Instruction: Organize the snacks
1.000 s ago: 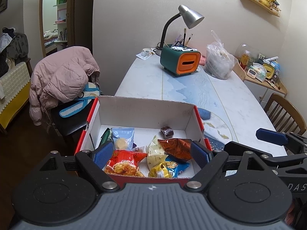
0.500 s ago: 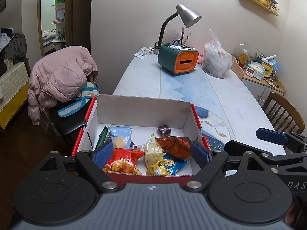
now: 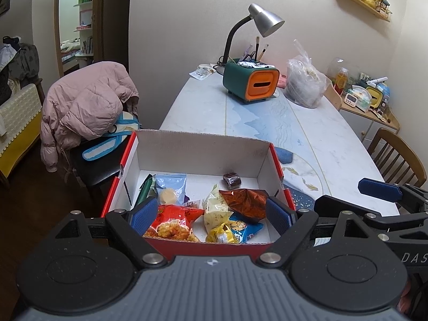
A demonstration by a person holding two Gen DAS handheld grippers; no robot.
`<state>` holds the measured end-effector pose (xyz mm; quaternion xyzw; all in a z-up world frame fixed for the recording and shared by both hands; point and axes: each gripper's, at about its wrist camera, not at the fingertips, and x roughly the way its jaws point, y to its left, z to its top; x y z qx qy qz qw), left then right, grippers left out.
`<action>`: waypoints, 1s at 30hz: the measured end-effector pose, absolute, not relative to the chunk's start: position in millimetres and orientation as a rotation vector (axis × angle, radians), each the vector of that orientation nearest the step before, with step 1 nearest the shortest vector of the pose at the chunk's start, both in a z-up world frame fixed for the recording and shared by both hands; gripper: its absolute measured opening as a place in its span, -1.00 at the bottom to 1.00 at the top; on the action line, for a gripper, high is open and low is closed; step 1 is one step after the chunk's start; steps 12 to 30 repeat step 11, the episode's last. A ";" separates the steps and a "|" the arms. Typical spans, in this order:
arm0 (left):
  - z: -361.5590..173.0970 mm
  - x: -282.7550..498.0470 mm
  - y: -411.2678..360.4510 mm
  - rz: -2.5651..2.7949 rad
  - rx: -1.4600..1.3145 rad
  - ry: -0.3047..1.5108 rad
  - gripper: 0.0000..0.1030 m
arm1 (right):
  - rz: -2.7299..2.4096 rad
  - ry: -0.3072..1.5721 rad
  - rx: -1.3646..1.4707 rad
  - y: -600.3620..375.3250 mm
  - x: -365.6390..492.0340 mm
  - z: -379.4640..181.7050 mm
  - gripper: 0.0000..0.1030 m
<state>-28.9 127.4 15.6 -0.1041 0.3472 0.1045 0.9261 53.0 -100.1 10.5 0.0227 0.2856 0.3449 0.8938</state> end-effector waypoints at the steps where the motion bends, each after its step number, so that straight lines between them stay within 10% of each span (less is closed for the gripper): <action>1: 15.3 -29.0 127.9 0.214 -0.214 0.713 0.71 | 0.716 0.593 0.046 -100.2 52.6 9.8 0.99; 30: 14.5 -29.3 128.6 0.216 -0.212 0.715 0.71 | 0.717 0.595 0.043 -99.3 52.3 8.6 0.99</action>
